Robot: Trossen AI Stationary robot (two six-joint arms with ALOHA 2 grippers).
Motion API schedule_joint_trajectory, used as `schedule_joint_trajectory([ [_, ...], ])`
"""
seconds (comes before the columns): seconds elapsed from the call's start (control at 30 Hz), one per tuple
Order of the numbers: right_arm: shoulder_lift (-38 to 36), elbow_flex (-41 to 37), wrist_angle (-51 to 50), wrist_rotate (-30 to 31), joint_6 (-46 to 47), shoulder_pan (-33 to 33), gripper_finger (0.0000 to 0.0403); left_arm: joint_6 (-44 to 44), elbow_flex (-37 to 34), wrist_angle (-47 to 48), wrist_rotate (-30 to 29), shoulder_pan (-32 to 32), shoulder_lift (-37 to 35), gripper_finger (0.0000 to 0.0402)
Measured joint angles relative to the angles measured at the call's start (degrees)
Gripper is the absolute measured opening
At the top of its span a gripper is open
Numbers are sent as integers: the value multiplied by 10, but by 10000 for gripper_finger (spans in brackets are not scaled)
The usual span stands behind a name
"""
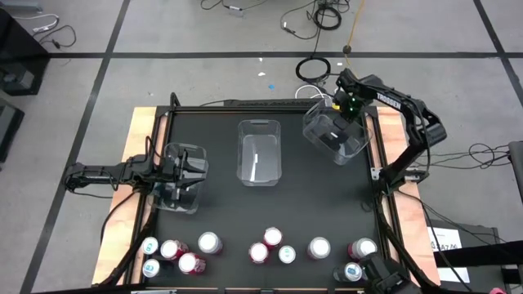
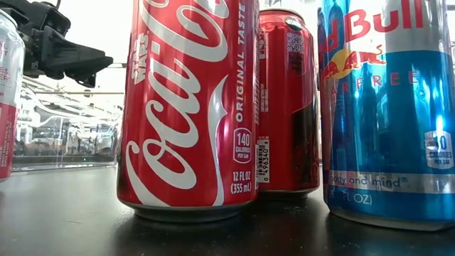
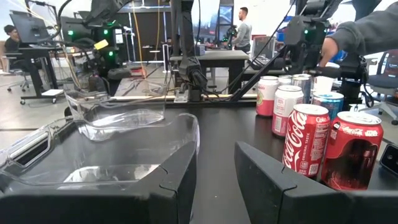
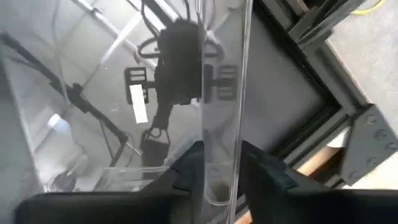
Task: Sort soda cans
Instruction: Move the transparent bins to the top of the table
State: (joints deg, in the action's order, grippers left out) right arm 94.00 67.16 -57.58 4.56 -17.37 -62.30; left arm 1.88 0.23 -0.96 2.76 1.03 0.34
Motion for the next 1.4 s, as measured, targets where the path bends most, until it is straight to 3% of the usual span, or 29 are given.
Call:
schedule_joint_trajectory([
  [0.17,-2,2,19,-4,32,0,8,0,0,0,0,0,0,121],
  [0.43,-11,2,-32,-2,138,26,2,0,0,0,0,0,0,121],
  [0.8,-88,45,-111,2,300,79,1,0,0,0,0,0,0,121],
  [1.13,-103,46,-132,-28,551,226,0,0,0,0,0,0,0,121],
  [1.4,-103,26,-142,-1,770,344,0,0,0,0,0,0,0,121],
])
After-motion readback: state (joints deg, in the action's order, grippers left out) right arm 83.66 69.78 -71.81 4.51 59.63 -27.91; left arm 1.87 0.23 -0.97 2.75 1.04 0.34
